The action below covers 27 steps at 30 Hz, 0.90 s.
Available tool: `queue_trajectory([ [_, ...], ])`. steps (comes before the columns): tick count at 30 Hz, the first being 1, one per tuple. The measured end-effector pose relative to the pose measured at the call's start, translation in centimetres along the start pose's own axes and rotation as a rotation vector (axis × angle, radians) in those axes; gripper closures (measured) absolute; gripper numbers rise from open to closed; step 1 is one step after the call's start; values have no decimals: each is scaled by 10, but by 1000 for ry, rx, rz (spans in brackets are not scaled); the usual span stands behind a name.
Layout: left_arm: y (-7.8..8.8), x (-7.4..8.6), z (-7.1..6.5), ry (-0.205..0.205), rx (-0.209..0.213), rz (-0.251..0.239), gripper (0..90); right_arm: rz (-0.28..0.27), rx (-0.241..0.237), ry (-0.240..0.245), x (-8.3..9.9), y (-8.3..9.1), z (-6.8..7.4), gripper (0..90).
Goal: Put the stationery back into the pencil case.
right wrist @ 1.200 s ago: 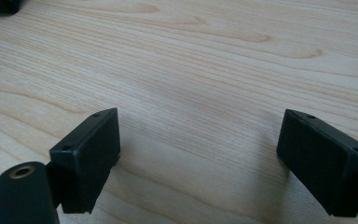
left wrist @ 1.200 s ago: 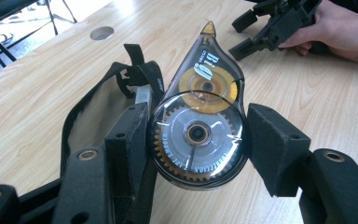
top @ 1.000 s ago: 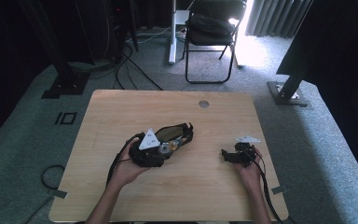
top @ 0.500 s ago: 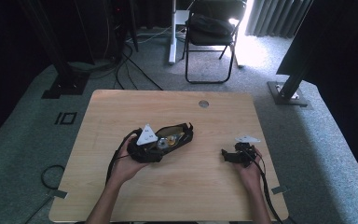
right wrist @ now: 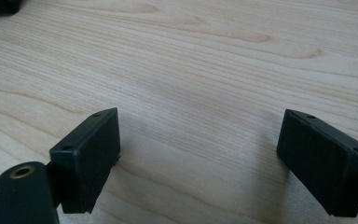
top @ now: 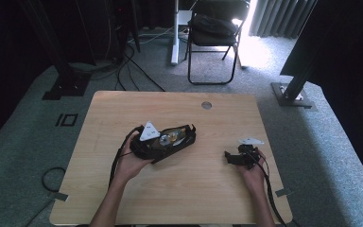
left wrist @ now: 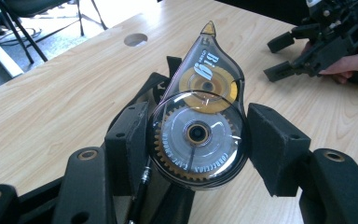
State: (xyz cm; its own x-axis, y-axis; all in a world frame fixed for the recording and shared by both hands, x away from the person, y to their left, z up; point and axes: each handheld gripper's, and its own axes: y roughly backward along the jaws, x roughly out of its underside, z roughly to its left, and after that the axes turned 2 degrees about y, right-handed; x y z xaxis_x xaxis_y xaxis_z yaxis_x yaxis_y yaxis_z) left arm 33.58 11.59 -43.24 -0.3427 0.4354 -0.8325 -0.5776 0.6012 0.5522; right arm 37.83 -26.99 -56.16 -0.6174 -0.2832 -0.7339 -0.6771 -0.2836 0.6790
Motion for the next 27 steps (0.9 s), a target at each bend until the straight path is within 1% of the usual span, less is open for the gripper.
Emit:
queue_trajectory([
  [5, -4, 1, 3, 7, -15, 5, 416, 0, 0, 0, 0, 0, 0, 132],
  [13, -14, 3, 10, 29, -33, 14, 416, -1, 0, 0, 0, 0, 0, 132],
  [15, -18, 4, 12, 33, -37, 25, 415, -1, 0, 0, 0, 0, 0, 132],
  [19, -24, 6, 15, 41, -42, 32, 415, -1, 0, 1, 0, 0, 0, 132],
  [22, -29, 7, 16, 40, -47, 38, 415, -1, 0, 1, 0, 0, 0, 132],
  [25, -35, 9, 18, 50, -52, 47, 415, -1, 0, 1, 0, 0, 0, 132],
  [27, -39, 11, 20, 48, -46, 66, 415, 0, 0, 1, 0, 0, 0, 132],
])
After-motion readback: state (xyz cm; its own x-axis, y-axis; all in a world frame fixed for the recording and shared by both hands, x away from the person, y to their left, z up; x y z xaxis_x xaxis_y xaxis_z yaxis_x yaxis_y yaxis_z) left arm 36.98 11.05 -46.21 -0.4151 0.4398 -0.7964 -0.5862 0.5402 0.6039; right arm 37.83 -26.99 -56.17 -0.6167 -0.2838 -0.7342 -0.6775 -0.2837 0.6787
